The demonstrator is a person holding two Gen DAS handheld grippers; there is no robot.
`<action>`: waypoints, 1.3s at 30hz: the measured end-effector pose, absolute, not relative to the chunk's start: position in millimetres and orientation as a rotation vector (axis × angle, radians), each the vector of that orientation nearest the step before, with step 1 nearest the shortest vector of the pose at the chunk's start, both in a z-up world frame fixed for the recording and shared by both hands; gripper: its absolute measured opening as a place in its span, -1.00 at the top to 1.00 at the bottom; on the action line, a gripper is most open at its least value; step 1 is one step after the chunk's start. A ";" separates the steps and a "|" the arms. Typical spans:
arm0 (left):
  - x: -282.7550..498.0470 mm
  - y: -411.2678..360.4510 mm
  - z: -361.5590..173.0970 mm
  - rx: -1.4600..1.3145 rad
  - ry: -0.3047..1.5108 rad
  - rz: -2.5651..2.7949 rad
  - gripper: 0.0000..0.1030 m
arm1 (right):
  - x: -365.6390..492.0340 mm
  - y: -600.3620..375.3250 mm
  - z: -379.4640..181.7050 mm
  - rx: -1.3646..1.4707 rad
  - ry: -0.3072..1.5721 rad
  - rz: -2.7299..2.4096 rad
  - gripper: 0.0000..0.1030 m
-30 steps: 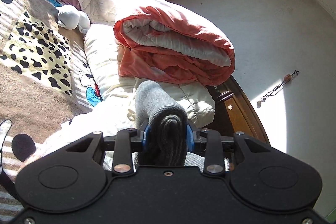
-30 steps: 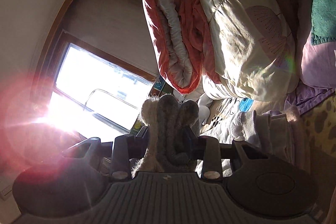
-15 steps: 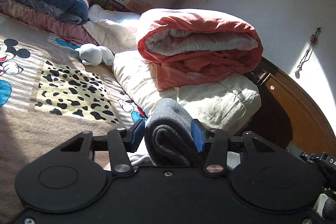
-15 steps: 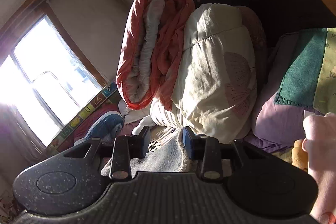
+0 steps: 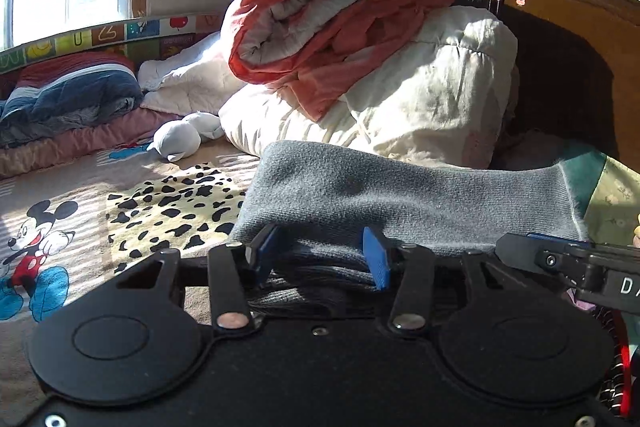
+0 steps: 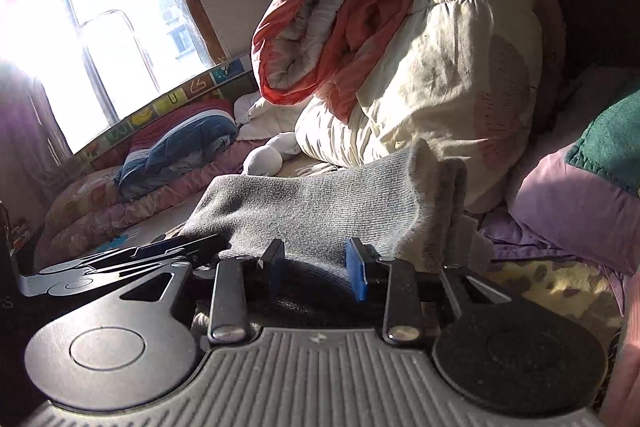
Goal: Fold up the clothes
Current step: 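Lower the folded garment onto the clothes stack with both grippers, then open both grippers and pull both tools back from the stack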
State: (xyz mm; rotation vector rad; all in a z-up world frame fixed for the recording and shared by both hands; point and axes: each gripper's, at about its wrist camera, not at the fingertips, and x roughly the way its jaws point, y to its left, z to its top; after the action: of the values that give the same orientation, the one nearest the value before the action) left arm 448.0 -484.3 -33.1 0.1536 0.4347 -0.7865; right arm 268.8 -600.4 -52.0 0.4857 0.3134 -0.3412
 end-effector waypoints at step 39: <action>250.9 -319.7 97.1 -0.143 0.610 -0.687 -1.00 | 82.3 -510.3 38.9 0.723 0.377 -0.266 -0.99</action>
State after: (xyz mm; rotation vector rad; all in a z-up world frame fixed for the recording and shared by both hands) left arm 250.9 -319.7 97.1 -0.1433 0.6100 -0.6873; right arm 82.3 -510.3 38.9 0.7226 0.3773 -0.2658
